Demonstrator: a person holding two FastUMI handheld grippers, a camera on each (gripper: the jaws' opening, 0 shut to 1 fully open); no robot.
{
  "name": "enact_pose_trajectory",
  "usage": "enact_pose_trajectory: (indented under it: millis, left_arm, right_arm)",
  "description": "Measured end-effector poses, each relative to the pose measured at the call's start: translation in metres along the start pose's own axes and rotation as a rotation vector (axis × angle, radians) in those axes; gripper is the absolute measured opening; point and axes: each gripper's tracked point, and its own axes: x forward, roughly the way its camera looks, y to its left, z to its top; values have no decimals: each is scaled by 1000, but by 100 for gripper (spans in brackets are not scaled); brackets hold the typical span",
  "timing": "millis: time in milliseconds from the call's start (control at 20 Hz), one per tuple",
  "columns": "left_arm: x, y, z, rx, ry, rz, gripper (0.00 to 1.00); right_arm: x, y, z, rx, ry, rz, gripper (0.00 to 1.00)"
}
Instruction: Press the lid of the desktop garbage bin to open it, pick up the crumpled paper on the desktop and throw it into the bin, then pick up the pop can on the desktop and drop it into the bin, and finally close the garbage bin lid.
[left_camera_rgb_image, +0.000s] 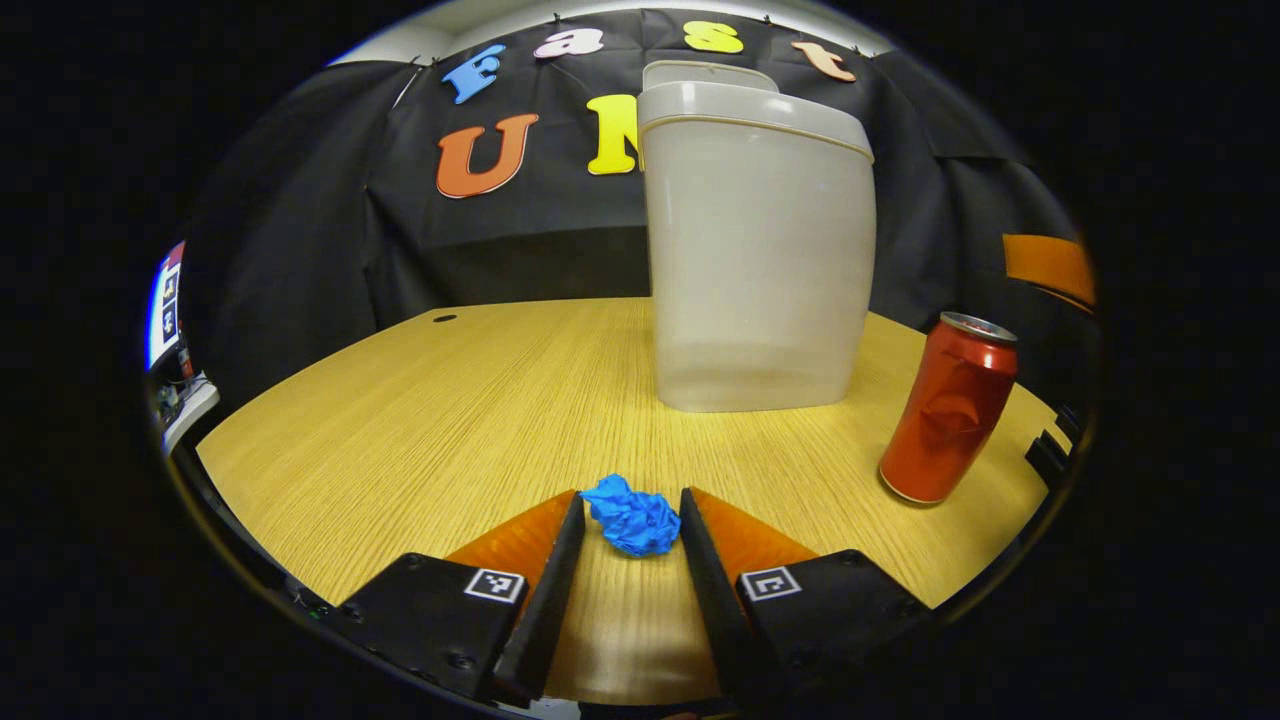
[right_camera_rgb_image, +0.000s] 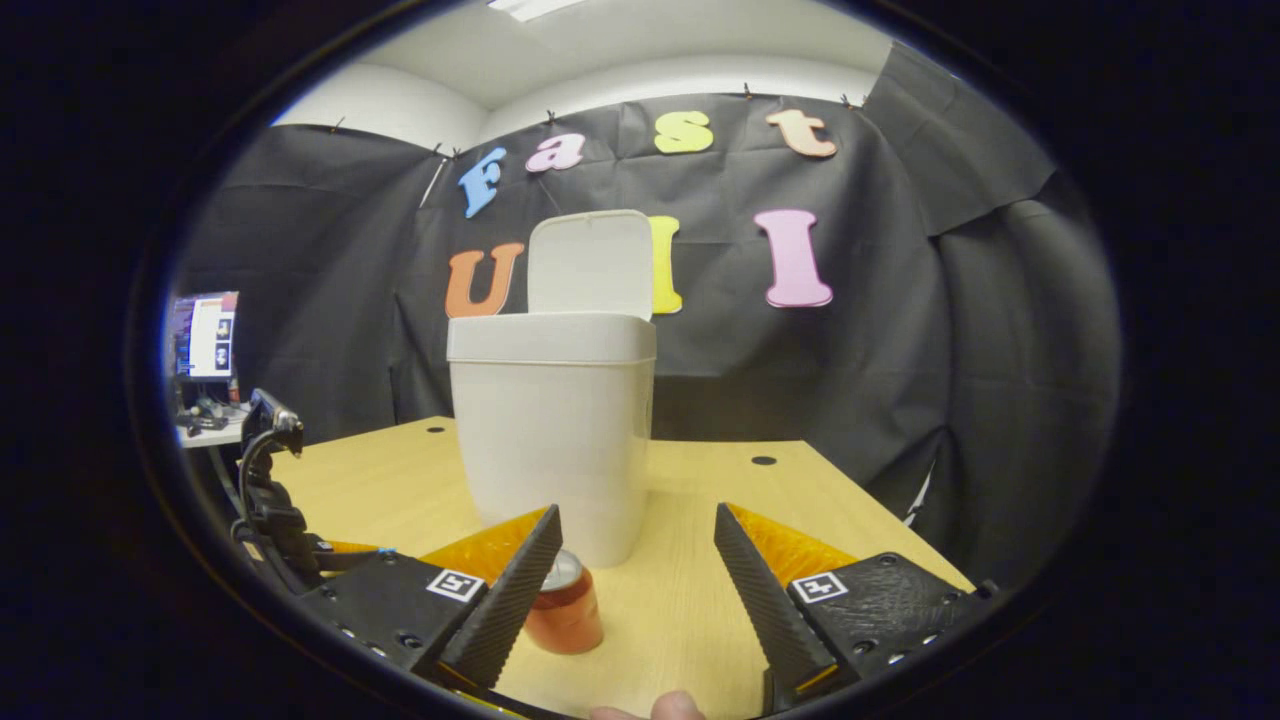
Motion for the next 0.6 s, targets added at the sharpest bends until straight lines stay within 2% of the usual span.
enact_pose_trajectory:
  millis: [200,250,400,600]
  left_arm:
    - [1,1,2,-11,-2,5,38]
    - [1,1,1,-15,0,5,36]
    - [1,-1,7,-26,-10,-3,32]
    - [-4,-1,24,-19,-53,-3,31]
  right_arm:
    - [1,3,-5,12,14,6,98]
    - [0,3,-5,12,13,6,95]
    - [-2,7,-3,15,6,12,98]
    - [-7,19,-4,16,6,32,95]
